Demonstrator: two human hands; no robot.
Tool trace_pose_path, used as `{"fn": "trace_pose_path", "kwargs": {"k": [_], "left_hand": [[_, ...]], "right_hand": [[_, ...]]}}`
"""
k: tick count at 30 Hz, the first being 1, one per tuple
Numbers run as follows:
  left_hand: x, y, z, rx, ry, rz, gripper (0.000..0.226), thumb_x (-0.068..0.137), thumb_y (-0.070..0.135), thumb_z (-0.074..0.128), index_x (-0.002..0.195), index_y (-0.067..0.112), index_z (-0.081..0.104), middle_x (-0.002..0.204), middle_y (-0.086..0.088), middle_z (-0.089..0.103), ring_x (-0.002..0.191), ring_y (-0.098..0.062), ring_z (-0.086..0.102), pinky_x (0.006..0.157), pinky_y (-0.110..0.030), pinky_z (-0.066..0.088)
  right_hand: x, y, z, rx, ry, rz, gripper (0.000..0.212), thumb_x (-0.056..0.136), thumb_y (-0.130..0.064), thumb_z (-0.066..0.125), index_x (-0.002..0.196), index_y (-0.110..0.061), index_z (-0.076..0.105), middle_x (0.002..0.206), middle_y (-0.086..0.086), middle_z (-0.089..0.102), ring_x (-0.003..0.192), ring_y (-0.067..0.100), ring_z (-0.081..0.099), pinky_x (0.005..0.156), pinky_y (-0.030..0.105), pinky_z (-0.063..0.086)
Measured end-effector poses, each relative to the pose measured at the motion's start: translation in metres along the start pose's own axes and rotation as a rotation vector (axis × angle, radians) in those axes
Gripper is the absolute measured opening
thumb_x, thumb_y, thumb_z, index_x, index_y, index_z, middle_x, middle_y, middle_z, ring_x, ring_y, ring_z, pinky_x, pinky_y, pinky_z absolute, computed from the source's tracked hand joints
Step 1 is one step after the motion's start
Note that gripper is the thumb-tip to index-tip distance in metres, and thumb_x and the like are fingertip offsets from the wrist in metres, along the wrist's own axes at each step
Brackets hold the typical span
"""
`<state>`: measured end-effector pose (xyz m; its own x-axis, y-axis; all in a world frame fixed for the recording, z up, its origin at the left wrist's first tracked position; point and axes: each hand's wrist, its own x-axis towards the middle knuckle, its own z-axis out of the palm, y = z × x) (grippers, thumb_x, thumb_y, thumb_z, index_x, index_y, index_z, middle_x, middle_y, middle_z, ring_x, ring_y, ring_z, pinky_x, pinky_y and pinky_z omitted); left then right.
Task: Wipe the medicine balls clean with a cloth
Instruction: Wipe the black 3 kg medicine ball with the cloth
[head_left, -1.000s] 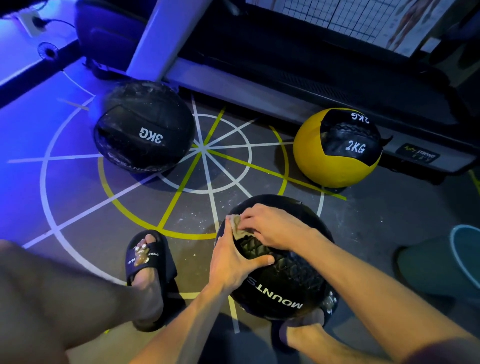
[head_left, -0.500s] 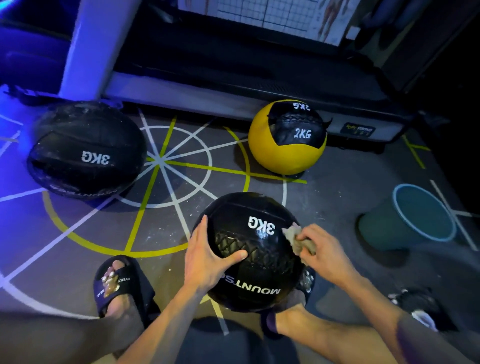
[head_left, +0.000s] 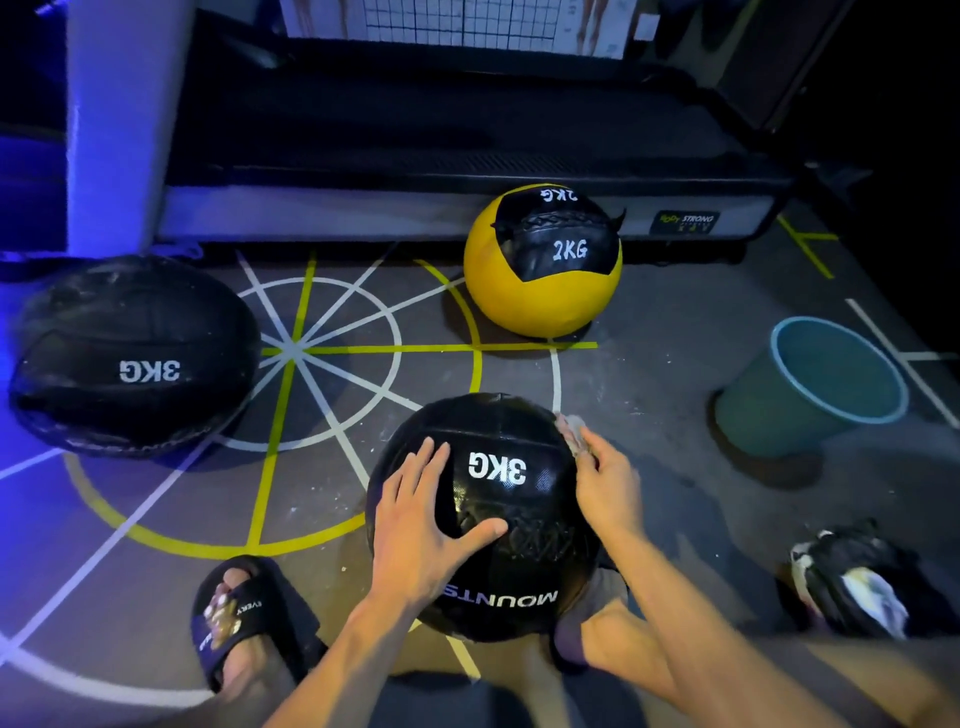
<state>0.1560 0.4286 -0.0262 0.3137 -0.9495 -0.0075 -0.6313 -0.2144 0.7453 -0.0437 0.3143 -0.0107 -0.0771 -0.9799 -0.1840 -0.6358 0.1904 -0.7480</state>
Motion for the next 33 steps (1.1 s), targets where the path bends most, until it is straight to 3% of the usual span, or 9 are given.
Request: {"fn": "trace_pose_path", "kwargs": {"k": [3,9,15,18,21,24,28,30,33], "left_hand": [[0.0,-0.003,0.0,0.001,0.002,0.001,0.118,0.063,0.095,0.06,0.159,0.035,0.031,0.167,0.019,0.022,0.154,-0.008,0.015,0.125,-0.038,0.022],[-0.008,-0.013,0.001,0.019,0.032,0.004,0.112,0.064,0.094,0.063,0.156,0.035,0.039,0.164,0.018,0.03,0.15,-0.008,0.024,0.122,-0.043,0.03],[-0.014,-0.017,-0.001,-0.048,0.026,0.002,0.112,0.061,0.092,0.069,0.155,0.041,0.036,0.163,0.028,0.023,0.148,-0.004,0.024,0.121,-0.042,0.029],[-0.013,-0.02,-0.001,-0.039,0.027,0.007,0.111,0.063,0.091,0.068,0.155,0.039,0.037,0.164,0.024,0.025,0.148,-0.006,0.025,0.121,-0.044,0.03],[-0.015,-0.027,-0.006,-0.028,0.012,0.018,0.109,0.062,0.09,0.07,0.153,0.038,0.039,0.162,0.023,0.028,0.145,-0.006,0.028,0.118,-0.044,0.033],[-0.019,-0.028,-0.013,-0.065,0.018,0.022,0.109,0.059,0.088,0.074,0.151,0.04,0.04,0.159,0.03,0.027,0.14,-0.003,0.029,0.115,-0.039,0.033],[-0.021,-0.028,-0.011,-0.069,0.015,0.007,0.111,0.057,0.089,0.074,0.151,0.04,0.04,0.158,0.032,0.026,0.139,-0.002,0.028,0.115,-0.042,0.033],[-0.019,-0.028,-0.01,-0.074,0.019,0.01,0.111,0.057,0.088,0.074,0.151,0.039,0.04,0.158,0.03,0.026,0.139,-0.003,0.028,0.115,-0.044,0.033],[-0.016,-0.033,-0.016,-0.064,0.005,-0.005,0.111,0.058,0.088,0.073,0.151,0.038,0.039,0.158,0.028,0.028,0.139,-0.003,0.028,0.114,-0.039,0.03]], "right_hand": [[-0.002,-0.048,0.02,-0.124,-0.057,-0.275,0.038,0.101,-0.007,0.053,0.136,-0.017,0.063,0.143,-0.003,0.059,0.133,0.015,0.054,0.114,0.022,0.031],[0.0,-0.076,0.046,-0.543,-0.41,-0.792,0.046,0.103,-0.01,0.042,0.145,-0.025,0.054,0.157,-0.007,0.043,0.147,0.012,0.035,0.125,0.036,0.021],[0.013,-0.019,0.003,-0.233,-0.041,-0.189,0.041,0.1,0.0,0.049,0.133,-0.018,0.066,0.136,-0.007,0.063,0.121,0.02,0.064,0.108,0.023,0.039],[-0.015,-0.062,0.03,-0.151,-0.139,-0.477,0.042,0.098,0.0,0.052,0.13,-0.023,0.066,0.133,-0.021,0.057,0.12,0.001,0.057,0.11,0.017,0.038],[-0.03,-0.076,0.052,-0.335,-0.302,-0.744,0.041,0.1,-0.007,0.053,0.139,-0.021,0.061,0.15,-0.006,0.052,0.141,0.007,0.042,0.123,0.026,0.02],[-0.014,-0.046,0.034,-0.301,-0.209,-0.62,0.04,0.101,-0.007,0.053,0.138,-0.022,0.061,0.148,-0.005,0.053,0.138,0.009,0.048,0.118,0.017,0.02],[0.001,0.004,0.003,-0.128,-0.005,-0.075,0.04,0.1,-0.002,0.049,0.135,-0.014,0.064,0.142,0.0,0.06,0.126,0.017,0.06,0.107,0.012,0.03],[-0.007,-0.004,0.012,-0.11,0.015,-0.073,0.04,0.101,-0.003,0.05,0.137,-0.017,0.062,0.146,-0.005,0.056,0.133,0.016,0.054,0.112,0.017,0.027],[-0.031,-0.043,0.033,-0.104,-0.06,-0.412,0.049,0.096,0.002,0.053,0.139,-0.02,0.059,0.151,-0.01,0.049,0.139,0.0,0.041,0.118,0.014,0.019]]}}
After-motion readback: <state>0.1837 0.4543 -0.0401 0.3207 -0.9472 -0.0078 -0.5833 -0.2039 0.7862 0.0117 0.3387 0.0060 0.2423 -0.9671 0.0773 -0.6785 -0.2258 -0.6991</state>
